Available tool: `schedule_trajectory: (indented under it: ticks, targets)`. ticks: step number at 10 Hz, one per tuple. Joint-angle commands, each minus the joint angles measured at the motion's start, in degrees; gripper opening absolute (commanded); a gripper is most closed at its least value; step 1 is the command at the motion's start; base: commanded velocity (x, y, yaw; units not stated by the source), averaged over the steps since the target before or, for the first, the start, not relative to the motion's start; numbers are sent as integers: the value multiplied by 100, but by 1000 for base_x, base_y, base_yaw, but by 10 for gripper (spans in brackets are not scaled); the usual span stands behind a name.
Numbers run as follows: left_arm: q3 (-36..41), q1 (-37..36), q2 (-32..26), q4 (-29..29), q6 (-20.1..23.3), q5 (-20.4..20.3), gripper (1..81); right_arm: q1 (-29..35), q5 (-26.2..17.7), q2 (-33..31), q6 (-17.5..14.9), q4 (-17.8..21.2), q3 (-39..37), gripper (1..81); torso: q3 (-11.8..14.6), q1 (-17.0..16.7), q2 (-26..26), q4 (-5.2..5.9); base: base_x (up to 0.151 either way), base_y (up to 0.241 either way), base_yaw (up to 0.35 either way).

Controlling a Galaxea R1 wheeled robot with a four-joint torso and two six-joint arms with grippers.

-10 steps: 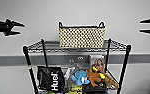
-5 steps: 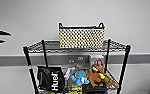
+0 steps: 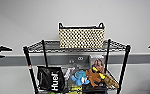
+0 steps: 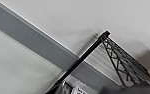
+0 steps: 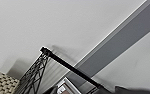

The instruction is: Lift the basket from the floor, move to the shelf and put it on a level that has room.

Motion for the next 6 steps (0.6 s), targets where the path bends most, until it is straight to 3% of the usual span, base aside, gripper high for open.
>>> schedule_trajectory:
  ticks: [1,6]
  targets:
    - [134,522,-57,32,291,-393,811,-253,-33,103,-35,20,-139,811,0,0,0,0,0,0,0]
    - [397,2315,347,41,538,-1377,811,-1615,46,226,-148,29,-359,811,0,0,0,0,0,0,0]
